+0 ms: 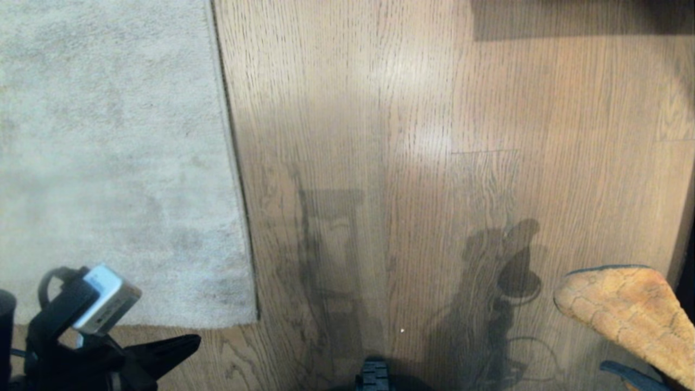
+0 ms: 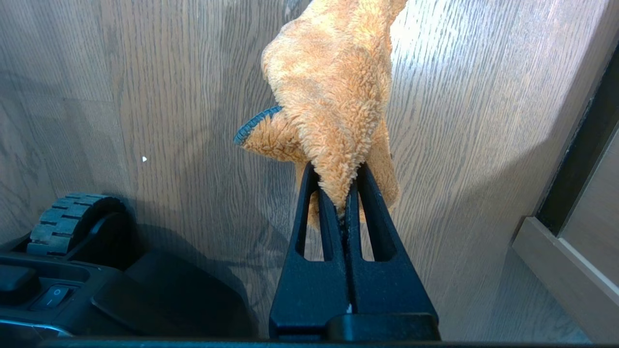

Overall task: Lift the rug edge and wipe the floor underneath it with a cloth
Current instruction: Lift up the carpet

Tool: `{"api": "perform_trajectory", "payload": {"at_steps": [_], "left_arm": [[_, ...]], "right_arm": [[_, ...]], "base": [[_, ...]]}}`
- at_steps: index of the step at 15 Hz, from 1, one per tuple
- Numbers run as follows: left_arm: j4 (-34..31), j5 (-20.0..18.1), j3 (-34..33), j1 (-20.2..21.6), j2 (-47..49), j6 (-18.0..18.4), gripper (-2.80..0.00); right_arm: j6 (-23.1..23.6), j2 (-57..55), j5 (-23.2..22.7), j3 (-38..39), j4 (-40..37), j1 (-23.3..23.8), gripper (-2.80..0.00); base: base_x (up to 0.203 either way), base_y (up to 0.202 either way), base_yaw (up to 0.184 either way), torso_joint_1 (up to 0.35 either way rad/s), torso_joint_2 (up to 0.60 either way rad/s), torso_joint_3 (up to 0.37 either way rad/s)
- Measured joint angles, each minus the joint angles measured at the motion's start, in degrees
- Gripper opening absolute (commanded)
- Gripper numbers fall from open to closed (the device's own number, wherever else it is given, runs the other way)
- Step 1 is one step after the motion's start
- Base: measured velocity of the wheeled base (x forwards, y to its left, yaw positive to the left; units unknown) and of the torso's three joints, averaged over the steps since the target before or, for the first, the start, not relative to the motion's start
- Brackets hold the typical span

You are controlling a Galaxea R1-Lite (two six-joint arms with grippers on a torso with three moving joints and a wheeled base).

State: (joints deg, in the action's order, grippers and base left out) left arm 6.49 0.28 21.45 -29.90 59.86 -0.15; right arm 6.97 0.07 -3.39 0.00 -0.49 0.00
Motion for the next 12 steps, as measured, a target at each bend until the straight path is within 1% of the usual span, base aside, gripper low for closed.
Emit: {"api": "perform_trajectory", "payload": {"at_steps": [2,6,8,10,12], "left_arm": [[0.0,1.4,2.3,0.0,4.7,0.1,-2.8],[0.1,7.1,6.6,-0.6,14.4,0.2,-2.8],[1.4,9.4,8.6,-0.8,19.3,0.2,-2.8],[6.7,12.8,9.4,-1.3,24.1,-0.1,-2.8],[12.9,19.1,9.8,-3.2,29.1,-1.7,-2.8]], "right_arm": [[0.0,0.0,0.0,0.0,0.0,0.0,-2.8],[0.0,0.0,0.0,0.0,0.0,0.0,-2.8],[0.0,0.0,0.0,0.0,0.0,0.0,-2.8],[0.0,0.0,0.0,0.0,0.0,0.0,-2.8],[0.0,0.0,0.0,0.0,0.0,0.0,-2.8]], "base": [[0.0,0.0,0.0,0.0,0.0,0.0],[0.0,0.0,0.0,0.0,0.0,0.0],[0.0,0.0,0.0,0.0,0.0,0.0],[0.0,0.0,0.0,0.0,0.0,0.0],[0.0,0.0,0.0,0.0,0.0,0.0]]}}
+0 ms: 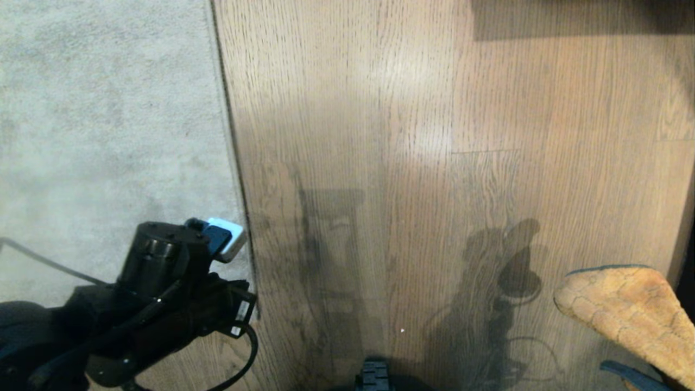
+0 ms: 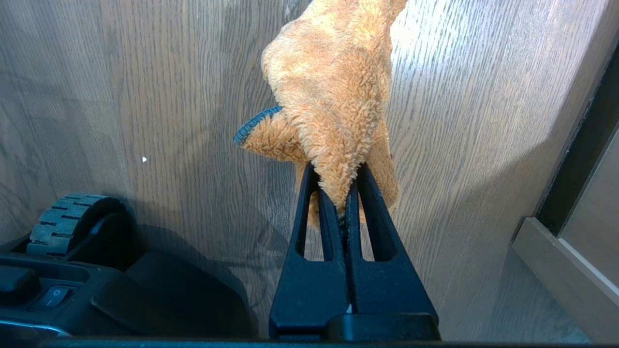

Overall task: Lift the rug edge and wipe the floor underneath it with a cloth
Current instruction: Lift up the carpet

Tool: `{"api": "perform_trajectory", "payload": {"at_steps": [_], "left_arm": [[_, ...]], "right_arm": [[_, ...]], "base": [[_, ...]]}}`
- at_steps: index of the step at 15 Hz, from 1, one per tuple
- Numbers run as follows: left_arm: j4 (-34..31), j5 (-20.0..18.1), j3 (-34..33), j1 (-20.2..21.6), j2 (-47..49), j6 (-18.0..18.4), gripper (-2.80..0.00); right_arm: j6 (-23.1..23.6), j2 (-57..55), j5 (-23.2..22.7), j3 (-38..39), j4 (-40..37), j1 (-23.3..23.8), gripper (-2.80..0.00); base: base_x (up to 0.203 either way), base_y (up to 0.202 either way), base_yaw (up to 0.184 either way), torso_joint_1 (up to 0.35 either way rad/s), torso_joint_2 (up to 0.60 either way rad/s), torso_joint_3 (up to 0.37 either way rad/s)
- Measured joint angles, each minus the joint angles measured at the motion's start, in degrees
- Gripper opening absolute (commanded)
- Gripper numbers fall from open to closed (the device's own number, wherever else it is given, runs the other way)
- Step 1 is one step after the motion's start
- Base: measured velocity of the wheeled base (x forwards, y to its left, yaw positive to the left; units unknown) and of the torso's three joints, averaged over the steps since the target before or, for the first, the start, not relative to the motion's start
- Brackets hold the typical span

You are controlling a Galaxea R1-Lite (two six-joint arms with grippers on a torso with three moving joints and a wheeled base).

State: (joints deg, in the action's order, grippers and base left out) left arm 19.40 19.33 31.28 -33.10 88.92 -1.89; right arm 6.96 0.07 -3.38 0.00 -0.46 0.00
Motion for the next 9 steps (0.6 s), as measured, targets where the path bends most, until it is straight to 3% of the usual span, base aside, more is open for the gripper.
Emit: {"api": "perform_trajectory", "payload": {"at_steps": [1,3,4,5,9], "left_arm": [[1.8,3.1,0.4,-1.0,2.2,-0.7,-2.8],[2.6,4.7,1.2,-2.0,5.3,-1.0,-2.8],[2.6,4.7,1.5,-2.2,6.4,-0.9,-1.69],[2.5,5.0,1.7,-2.3,7.4,-0.9,0.0],[2.3,6.1,2.0,-2.0,9.9,-0.6,0.0]], "right_arm": [[0.0,0.0,0.0,0.0,0.0,0.0,-2.8],[0.0,0.0,0.0,0.0,0.0,0.0,-2.8],[0.0,0.0,0.0,0.0,0.0,0.0,-2.8],[0.0,0.0,0.0,0.0,0.0,0.0,-2.8],[0.0,0.0,0.0,0.0,0.0,0.0,-2.8]], "base": [[0.0,0.0,0.0,0.0,0.0,0.0],[0.0,0.0,0.0,0.0,0.0,0.0],[0.0,0.0,0.0,0.0,0.0,0.0],[0.0,0.0,0.0,0.0,0.0,0.0],[0.0,0.0,0.0,0.0,0.0,0.0]]}}
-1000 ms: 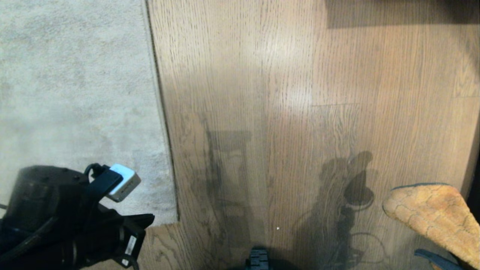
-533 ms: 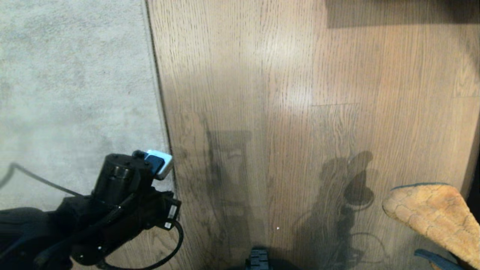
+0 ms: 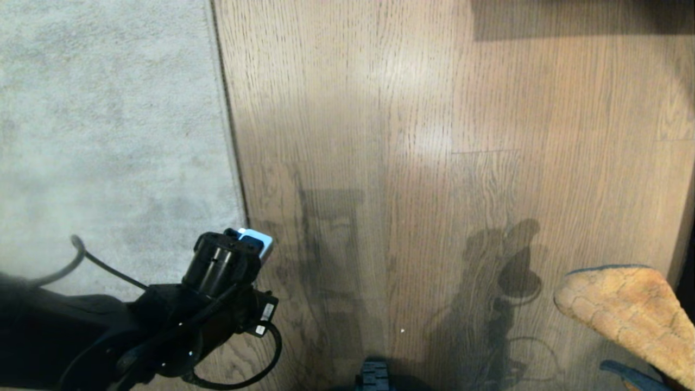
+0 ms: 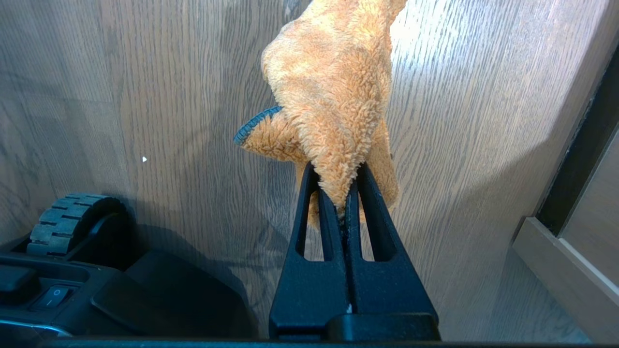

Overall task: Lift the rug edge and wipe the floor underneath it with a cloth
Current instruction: Lift up the carpet

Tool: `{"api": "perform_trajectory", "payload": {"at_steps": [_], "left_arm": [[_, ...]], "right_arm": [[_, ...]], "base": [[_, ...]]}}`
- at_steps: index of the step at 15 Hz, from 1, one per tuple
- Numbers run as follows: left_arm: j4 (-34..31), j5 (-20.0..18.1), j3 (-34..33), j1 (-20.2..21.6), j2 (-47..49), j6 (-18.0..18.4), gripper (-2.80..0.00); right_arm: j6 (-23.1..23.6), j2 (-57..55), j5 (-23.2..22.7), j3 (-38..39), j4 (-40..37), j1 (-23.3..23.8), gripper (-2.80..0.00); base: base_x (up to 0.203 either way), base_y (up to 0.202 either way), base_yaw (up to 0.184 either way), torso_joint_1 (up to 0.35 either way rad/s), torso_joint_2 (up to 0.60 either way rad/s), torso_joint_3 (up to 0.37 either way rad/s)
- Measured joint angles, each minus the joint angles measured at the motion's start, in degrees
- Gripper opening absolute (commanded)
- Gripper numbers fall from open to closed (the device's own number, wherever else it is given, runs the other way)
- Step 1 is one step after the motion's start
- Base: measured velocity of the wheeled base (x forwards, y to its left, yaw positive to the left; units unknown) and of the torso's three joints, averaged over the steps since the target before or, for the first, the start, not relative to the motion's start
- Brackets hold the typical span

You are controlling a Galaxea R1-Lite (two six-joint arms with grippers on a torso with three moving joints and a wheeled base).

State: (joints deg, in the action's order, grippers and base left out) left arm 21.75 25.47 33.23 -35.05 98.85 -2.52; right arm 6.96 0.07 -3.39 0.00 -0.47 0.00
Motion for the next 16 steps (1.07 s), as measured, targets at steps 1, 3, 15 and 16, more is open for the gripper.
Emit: {"api": "perform_trajectory", "payload": {"at_steps": [1,3,15,16], "left_arm": [[0.0,1.5,0.2,0.2,0.7,0.1,0.0],[0.0,4.4,0.6,0.5,2.1,0.6,0.0],[0.3,12.5,3.7,6.0,6.7,10.6,0.0],[0.4,13.2,4.0,6.3,7.1,10.7,0.0]], "right_arm": [[0.0,0.0,0.0,0.0,0.0,0.0,-2.8],[0.0,0.0,0.0,0.0,0.0,0.0,-2.8],[0.0,0.0,0.0,0.0,0.0,0.0,-2.8],[0.0,0.0,0.0,0.0,0.0,0.0,-2.8]], "base": [[0.0,0.0,0.0,0.0,0.0,0.0],[0.0,0.0,0.0,0.0,0.0,0.0],[0.0,0.0,0.0,0.0,0.0,0.0],[0.0,0.0,0.0,0.0,0.0,0.0]]}}
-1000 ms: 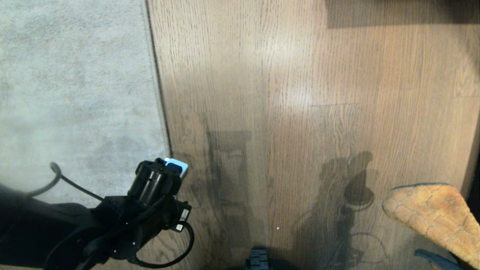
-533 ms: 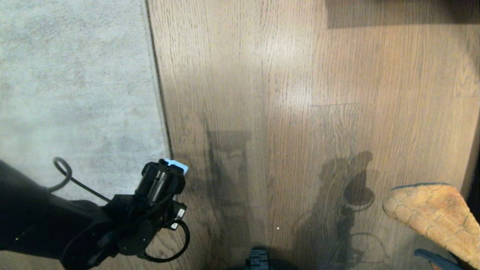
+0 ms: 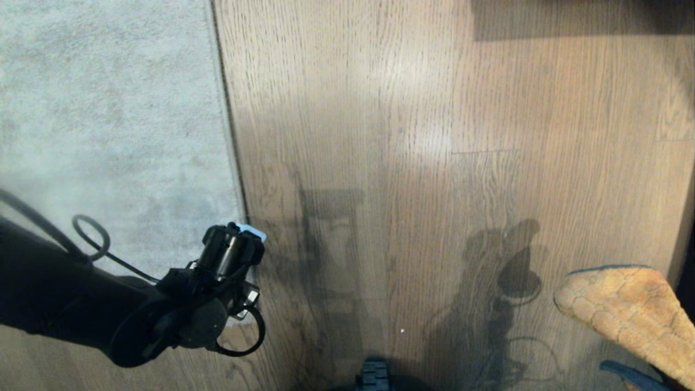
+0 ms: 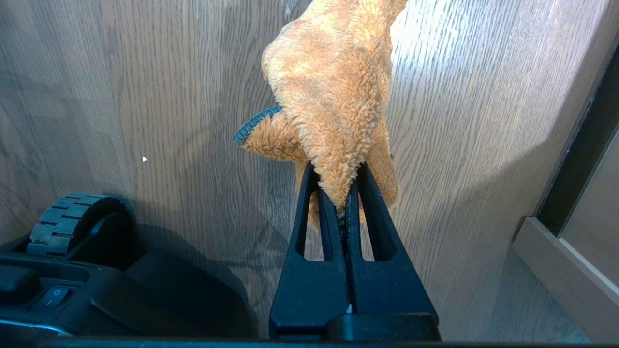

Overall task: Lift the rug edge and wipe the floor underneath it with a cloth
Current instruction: Lift up the carpet

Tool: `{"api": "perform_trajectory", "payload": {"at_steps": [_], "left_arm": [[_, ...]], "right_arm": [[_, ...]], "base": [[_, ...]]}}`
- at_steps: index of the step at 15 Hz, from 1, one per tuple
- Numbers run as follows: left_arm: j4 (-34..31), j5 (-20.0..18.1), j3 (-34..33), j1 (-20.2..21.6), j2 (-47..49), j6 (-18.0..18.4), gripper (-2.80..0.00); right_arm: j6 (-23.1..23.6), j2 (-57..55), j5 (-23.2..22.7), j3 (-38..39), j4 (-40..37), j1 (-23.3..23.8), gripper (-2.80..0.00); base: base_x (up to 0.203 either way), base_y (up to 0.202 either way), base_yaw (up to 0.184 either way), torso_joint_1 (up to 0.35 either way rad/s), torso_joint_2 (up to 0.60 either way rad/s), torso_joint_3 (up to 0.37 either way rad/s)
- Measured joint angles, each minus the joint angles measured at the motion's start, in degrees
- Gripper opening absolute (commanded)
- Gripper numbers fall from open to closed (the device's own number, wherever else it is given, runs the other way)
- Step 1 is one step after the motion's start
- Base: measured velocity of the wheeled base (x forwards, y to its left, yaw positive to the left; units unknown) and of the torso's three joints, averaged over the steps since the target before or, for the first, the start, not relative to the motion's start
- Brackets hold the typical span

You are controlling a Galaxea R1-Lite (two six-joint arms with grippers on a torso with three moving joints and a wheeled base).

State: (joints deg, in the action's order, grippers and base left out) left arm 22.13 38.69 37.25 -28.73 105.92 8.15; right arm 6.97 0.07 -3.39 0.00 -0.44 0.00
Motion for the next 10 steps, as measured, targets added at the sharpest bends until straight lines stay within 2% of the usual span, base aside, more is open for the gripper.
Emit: {"api": "perform_trajectory", "payload": {"at_steps": [3,10], "left_arm": [[0.0,3.5,1.4,0.6,1.4,1.0,0.0],[5.2,6.7,4.7,1.1,6.6,1.1,0.0]], "right_arm": [[0.0,0.0,0.0,0.0,0.0,0.0,-2.8],[0.0,0.0,0.0,0.0,-0.1,0.0,-2.8]], "base": [[0.0,0.0,0.0,0.0,0.0,0.0],[0.0,0.0,0.0,0.0,0.0,0.0]]}}
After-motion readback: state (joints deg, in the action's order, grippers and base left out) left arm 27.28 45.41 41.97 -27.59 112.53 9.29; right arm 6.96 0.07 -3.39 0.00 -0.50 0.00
